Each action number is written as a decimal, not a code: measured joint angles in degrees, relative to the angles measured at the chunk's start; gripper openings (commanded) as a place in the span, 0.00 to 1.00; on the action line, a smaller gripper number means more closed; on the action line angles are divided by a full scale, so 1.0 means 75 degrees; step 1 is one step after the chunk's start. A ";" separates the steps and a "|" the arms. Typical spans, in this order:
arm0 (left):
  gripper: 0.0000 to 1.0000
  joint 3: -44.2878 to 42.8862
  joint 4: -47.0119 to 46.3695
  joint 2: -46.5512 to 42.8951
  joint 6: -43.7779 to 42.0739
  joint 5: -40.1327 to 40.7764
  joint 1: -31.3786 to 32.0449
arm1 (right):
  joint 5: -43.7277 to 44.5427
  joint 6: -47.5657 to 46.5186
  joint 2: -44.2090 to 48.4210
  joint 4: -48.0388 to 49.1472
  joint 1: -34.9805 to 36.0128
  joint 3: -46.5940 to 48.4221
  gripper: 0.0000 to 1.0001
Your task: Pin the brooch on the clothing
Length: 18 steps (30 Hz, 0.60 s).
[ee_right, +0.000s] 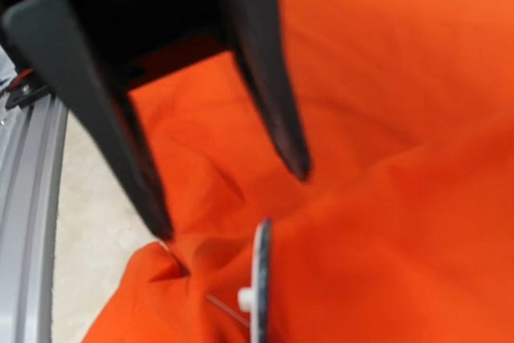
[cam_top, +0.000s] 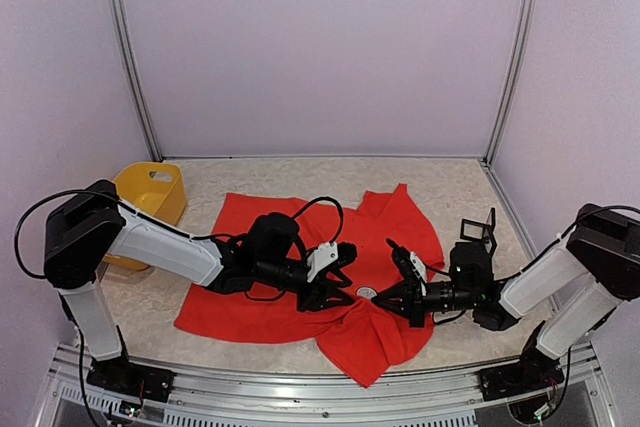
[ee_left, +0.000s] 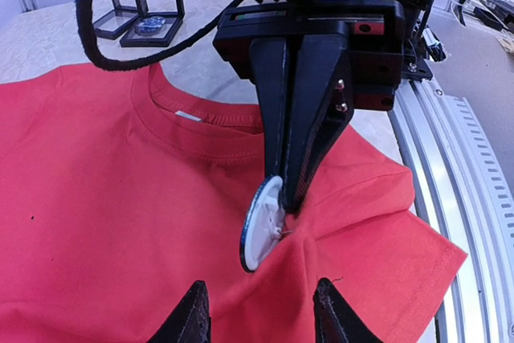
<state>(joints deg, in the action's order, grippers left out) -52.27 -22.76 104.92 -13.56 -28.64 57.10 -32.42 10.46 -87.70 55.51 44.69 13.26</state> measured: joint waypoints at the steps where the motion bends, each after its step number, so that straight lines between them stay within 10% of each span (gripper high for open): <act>1: 0.35 0.0128 -0.0017 -0.0114 0.0050 0.0070 0.0012 | 0.0000 0.0125 -0.0032 0.0012 -0.0003 0.0000 0.00; 18: 0.06 -0.0044 -0.0323 0.0428 0.0493 0.0484 0.0382 | -0.0064 0.1364 -0.0195 0.0239 -0.0012 0.0038 0.00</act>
<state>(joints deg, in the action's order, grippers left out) -52.60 -25.19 108.14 -9.87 -25.02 59.96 -32.91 20.69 -89.17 57.30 44.60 13.54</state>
